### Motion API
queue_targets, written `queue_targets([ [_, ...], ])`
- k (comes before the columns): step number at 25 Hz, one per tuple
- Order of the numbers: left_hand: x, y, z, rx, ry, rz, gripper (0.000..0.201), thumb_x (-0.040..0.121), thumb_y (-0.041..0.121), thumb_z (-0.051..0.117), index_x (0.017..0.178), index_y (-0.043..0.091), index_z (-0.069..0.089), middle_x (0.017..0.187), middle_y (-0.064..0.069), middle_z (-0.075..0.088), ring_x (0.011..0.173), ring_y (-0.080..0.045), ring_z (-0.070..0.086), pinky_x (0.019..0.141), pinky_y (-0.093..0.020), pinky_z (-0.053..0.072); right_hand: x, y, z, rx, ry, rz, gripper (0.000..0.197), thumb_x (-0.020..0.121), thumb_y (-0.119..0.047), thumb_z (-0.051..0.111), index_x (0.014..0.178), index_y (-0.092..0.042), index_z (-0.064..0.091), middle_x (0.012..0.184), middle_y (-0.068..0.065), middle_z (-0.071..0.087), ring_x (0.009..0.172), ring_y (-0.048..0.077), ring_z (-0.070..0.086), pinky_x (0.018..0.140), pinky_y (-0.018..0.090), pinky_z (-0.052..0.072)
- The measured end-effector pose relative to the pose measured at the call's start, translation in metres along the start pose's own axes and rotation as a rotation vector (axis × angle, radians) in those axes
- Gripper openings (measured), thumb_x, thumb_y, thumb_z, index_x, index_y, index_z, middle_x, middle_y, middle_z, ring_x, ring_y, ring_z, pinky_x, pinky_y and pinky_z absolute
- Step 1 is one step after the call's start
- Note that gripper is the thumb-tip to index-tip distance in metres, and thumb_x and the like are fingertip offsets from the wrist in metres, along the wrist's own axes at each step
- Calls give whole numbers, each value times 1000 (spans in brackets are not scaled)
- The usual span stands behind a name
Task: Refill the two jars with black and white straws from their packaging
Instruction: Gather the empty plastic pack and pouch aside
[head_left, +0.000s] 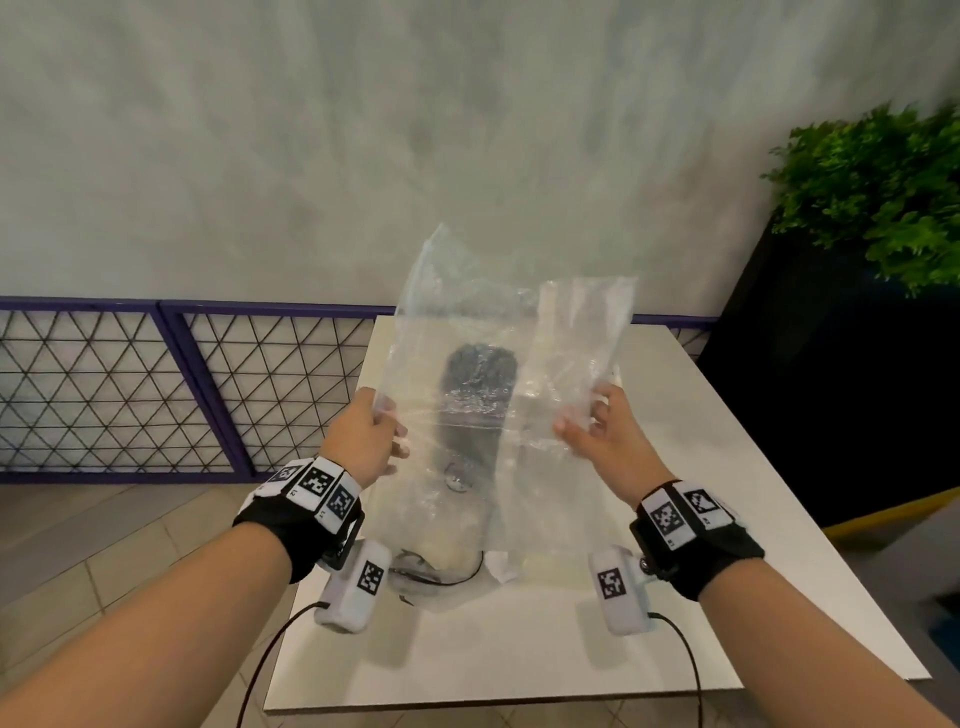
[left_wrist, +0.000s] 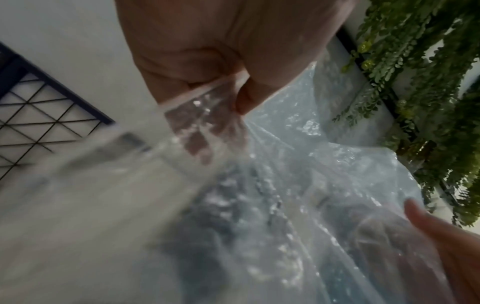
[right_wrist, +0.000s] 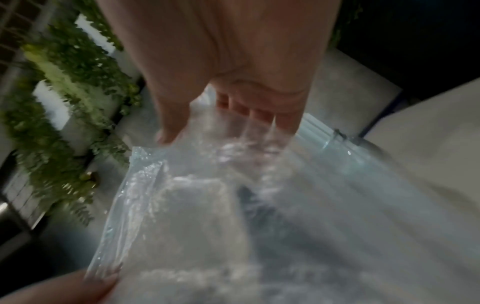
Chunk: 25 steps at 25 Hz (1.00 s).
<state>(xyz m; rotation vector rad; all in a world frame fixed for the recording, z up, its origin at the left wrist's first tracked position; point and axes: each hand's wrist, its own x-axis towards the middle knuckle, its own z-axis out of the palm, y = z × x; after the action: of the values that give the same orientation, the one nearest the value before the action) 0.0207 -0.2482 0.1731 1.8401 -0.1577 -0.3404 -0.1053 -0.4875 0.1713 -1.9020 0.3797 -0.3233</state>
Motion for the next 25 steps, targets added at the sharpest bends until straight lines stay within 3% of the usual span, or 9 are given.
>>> queue_targets([
  [2,0,0,2,-91,-11,-42,53,89,-14,29,127,22,36,107,-7,54,66,-28,63,60,-42,54,-8,-3,-2,-135,-143,-62,87,86,-16,69,147,-33,9,131,-19,42,110,13,56,92,29,47],
  [4,-4,1,7,-74,-64,-29,70,86,-19,25,134,32,30,117,-4,50,75,-33,66,64,-49,57,-8,4,0,-397,-137,-168,87,90,-8,60,149,-35,1,142,-11,38,125,13,45,105,28,38],
  [8,-16,13,20,-115,-185,18,61,89,-10,30,124,39,33,125,-2,50,98,-32,64,77,-52,57,-10,9,20,-670,-10,-383,87,82,18,39,144,-40,24,137,3,36,99,15,50,81,17,45],
  [12,-31,23,36,-249,-450,-90,68,73,43,66,134,36,38,124,2,62,108,-25,64,75,-43,57,-13,11,47,-761,61,-501,85,72,25,43,133,-34,52,143,7,37,119,29,41,96,31,41],
  [14,-32,21,44,-322,-477,-113,58,79,53,64,130,32,48,120,-2,67,103,-24,67,77,-44,58,-19,3,63,-784,50,-615,69,74,18,42,126,-23,60,141,10,43,118,33,42,96,35,42],
  [16,-24,17,46,-385,-285,-88,38,94,37,52,128,22,51,114,-10,69,93,-27,70,70,-42,59,-26,0,71,-702,-43,-721,60,75,9,36,126,-16,57,144,9,42,126,31,40,104,35,37],
  [19,-8,11,32,-456,-53,-105,35,91,8,39,123,9,53,109,-19,67,93,-36,69,81,-57,56,-28,8,54,-478,-26,-634,57,86,-12,51,141,-18,38,155,-1,24,142,9,21,116,27,22],
  [22,-3,12,19,-519,14,-196,20,93,1,37,93,12,54,111,-24,61,93,-35,63,92,-56,51,-30,16,31,-345,81,-433,89,77,-57,64,147,-36,13,157,-13,3,145,2,5,114,24,14],
  [25,-15,24,22,-578,-26,-274,22,94,-4,34,83,9,49,135,-30,49,115,-39,57,74,-40,59,-34,15,34,-339,-72,-352,118,58,-66,75,146,-42,-1,154,-22,-13,144,-2,-7,110,19,13],
])
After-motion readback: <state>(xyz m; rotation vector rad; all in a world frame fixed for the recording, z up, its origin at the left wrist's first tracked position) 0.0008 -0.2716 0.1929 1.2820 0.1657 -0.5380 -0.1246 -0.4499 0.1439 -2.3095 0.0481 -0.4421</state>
